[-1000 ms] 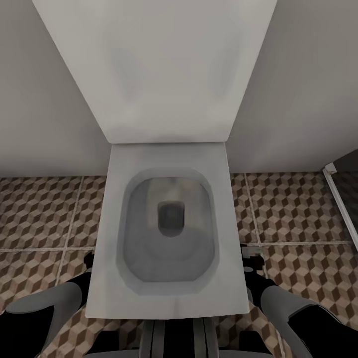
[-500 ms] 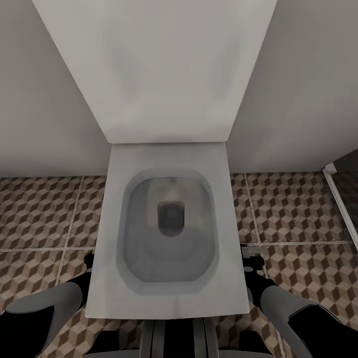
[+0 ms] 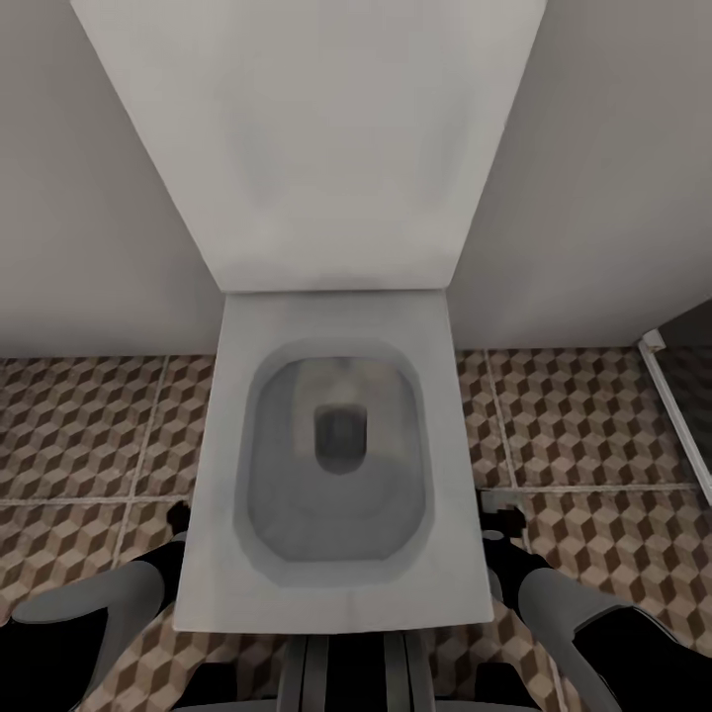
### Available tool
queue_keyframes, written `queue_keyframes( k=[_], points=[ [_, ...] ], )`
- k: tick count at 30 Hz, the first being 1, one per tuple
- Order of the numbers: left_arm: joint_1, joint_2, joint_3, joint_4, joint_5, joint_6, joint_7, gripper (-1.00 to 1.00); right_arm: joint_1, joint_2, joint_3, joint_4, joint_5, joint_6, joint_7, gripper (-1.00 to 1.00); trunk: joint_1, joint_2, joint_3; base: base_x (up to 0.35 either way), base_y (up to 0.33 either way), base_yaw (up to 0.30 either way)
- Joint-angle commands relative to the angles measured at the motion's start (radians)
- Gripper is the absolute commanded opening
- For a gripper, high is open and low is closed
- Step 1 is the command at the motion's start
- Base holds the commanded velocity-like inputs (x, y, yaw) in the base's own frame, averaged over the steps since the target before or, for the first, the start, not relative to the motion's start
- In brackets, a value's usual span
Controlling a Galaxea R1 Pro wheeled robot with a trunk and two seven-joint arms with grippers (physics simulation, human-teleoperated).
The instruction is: Take the four mousetraps from the cabinet in the bathroom and place them on the bathroom floor. Make sure all four end up on the same floor surface, and ensure that at least two of them are either under or directly next to the same bathroom sink.
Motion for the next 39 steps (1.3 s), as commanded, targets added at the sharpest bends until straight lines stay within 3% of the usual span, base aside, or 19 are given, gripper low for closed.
queue_keyframes(
  k=[1,24,39],
  points=[
    [0.000,0.000,0.000,0.000,0.000,0.000,0.000,1.00,0.000,0.000,0.000,0.000,0.000,0.000,0.000,1.00,0.000,0.000,0.004,0.000,0.000,0.000],
    [0.000,0.001,0.000,0.000,0.000,0.000,0.000,1.00,0.000,0.000,0.000,0.000,-0.001,0.000,0.000,1.00,-0.011,0.006,0.093,0.000,0.000,0.000],
    [0.000,0.002,0.001,0.000,0.000,0.000,0.000,1.00,0.000,-0.001,-0.004,-0.001,-0.001,-0.001,0.000,1.00,-0.068,0.111,0.140,0.000,0.000,0.000]
  ],
)
